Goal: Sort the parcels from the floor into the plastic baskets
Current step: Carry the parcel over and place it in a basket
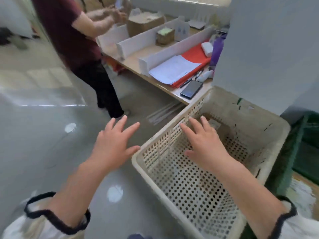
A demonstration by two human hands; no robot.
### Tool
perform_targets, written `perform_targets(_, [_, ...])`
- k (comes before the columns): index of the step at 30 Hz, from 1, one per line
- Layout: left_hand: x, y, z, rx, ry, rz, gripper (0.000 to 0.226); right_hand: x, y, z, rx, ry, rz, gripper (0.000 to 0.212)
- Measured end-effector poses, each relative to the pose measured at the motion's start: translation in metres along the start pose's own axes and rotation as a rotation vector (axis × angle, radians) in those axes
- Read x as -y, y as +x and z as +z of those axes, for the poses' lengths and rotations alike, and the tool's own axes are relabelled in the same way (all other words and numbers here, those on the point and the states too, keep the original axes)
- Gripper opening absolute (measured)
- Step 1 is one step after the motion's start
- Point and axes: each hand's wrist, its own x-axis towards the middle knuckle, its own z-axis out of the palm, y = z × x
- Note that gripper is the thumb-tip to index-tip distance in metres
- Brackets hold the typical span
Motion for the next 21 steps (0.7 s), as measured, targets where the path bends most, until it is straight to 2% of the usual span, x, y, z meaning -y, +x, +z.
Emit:
perform_targets(7, [0.103, -0.12, -0.019, -0.044, -0.061, -0.347, 0.072, 0.137, 0.007, -0.007, 0.003, -0.145, -0.352, 0.077])
perform_targets(14, [0.209, -0.27, -0.024, -0.111, -0.056, -0.656, 0.071, 0.319, -0.01, 0.033, 0.052, -0.165, -0.715, 0.078])
perform_targets(21, [0.264, -0.428, 0.02, -0.053, -0.197, -1.131, 0.072, 0.451, -0.043, 0.101, 0.281, -0.145, -0.973, 0.077])
